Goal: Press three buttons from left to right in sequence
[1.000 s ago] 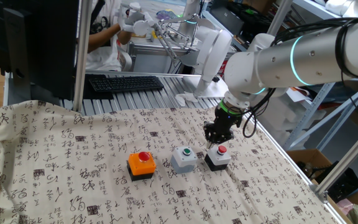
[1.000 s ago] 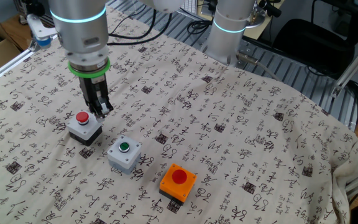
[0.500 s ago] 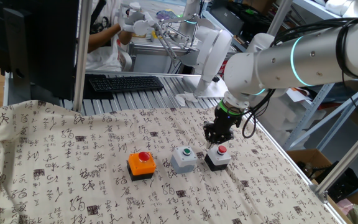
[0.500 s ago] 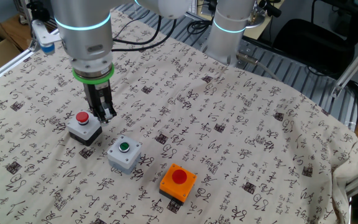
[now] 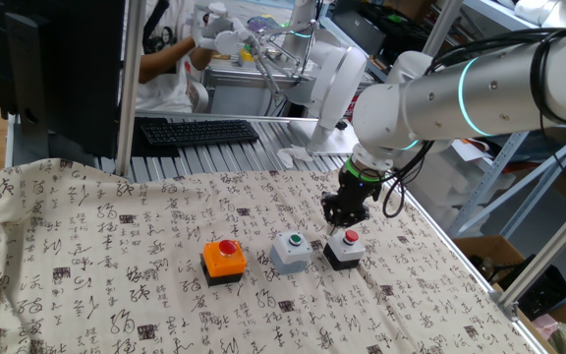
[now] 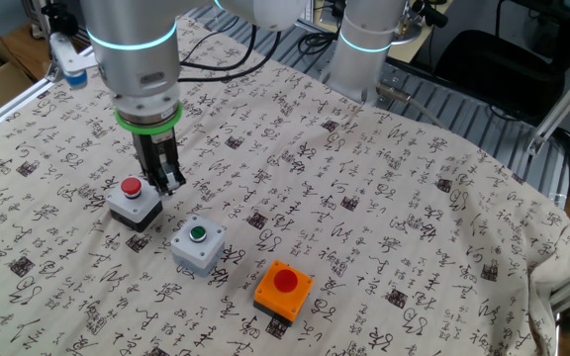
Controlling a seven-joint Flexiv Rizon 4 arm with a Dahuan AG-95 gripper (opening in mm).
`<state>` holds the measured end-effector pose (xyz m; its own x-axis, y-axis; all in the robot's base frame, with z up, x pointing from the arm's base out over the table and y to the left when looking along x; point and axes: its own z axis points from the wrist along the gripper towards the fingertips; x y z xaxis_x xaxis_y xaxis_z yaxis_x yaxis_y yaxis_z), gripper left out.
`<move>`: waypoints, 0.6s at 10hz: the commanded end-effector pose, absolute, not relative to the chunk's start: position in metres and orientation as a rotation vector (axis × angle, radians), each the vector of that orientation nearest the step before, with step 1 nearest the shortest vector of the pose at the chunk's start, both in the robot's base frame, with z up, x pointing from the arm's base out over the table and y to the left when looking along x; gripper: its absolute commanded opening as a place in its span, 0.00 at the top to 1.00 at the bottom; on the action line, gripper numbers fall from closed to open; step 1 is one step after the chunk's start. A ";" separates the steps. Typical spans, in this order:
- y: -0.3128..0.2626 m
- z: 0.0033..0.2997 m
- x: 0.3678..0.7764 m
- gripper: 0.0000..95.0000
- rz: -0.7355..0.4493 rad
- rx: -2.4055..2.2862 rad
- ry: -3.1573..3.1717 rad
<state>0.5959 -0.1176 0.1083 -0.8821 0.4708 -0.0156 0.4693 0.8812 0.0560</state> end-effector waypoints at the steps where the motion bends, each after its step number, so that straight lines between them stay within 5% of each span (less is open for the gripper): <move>1: -0.117 0.109 0.596 1.00 0.082 0.724 3.028; 6: -0.117 0.109 0.596 1.00 0.096 0.717 3.032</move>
<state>0.5966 -0.1172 0.1076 -0.8957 0.4445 -0.0079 0.4431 0.8940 0.0662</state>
